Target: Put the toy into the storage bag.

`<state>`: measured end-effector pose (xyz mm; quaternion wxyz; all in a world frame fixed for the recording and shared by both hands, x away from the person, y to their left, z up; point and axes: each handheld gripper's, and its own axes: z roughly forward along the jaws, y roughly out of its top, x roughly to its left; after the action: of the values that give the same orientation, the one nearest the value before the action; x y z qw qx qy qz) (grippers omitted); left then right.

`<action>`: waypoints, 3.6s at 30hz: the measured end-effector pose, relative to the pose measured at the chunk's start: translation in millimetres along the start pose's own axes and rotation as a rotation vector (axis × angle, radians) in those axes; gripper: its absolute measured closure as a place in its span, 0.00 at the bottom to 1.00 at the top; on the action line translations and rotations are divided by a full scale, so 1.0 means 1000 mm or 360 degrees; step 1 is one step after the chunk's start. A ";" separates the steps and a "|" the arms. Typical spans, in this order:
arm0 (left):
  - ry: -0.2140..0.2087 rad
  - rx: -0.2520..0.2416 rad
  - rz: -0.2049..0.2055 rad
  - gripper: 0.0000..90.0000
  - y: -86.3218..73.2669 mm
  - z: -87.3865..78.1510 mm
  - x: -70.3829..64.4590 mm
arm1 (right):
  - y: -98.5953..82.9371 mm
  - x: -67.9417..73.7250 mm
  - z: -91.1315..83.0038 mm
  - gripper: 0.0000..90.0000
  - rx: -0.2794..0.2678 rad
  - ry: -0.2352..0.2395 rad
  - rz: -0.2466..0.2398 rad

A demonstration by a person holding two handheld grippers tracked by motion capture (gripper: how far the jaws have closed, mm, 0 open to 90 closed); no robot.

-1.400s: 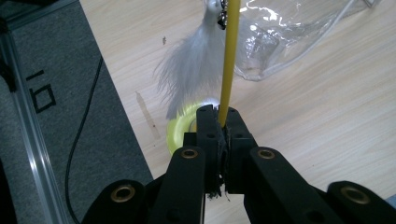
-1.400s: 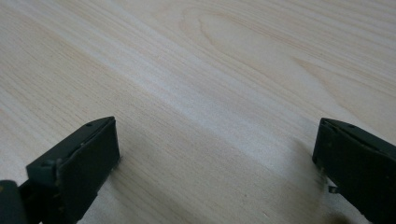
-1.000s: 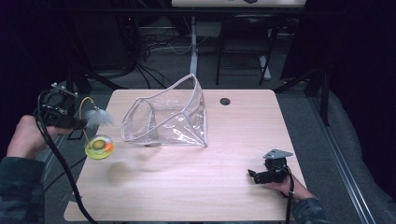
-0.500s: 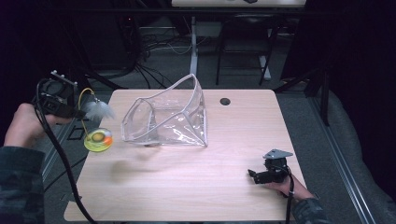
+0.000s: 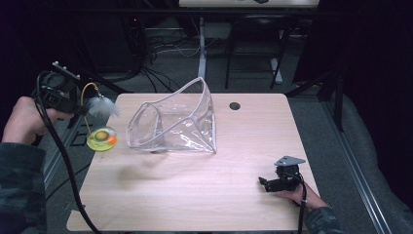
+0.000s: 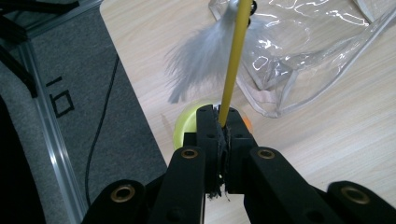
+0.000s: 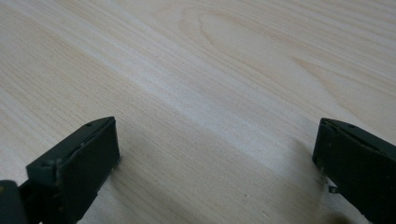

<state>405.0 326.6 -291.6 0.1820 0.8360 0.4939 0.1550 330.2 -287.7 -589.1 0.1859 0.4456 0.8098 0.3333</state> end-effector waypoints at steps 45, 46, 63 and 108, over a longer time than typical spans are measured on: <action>0.0009 -0.0067 0.0154 0.98 0.076 -0.029 -0.024 | 0.000 0.000 0.000 0.00 -0.0002 0.0002 0.0000; 0.0003 -0.0069 0.0159 0.98 0.077 -0.029 -0.025 | 0.000 0.000 0.000 0.00 -0.0001 0.0003 0.0000; -0.0067 -0.0086 0.0251 0.98 0.100 -0.017 -0.049 | 0.000 0.000 0.000 0.00 -0.0002 0.0003 -0.0001; -0.0328 0.0018 0.0349 0.98 0.116 0.072 -0.094 | 0.000 0.000 0.000 0.00 -0.0002 0.0002 -0.0001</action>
<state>482.2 181.6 -310.0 0.2090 0.8975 0.3791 0.0844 330.3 -287.7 -589.2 0.1856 0.4450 0.8099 0.3341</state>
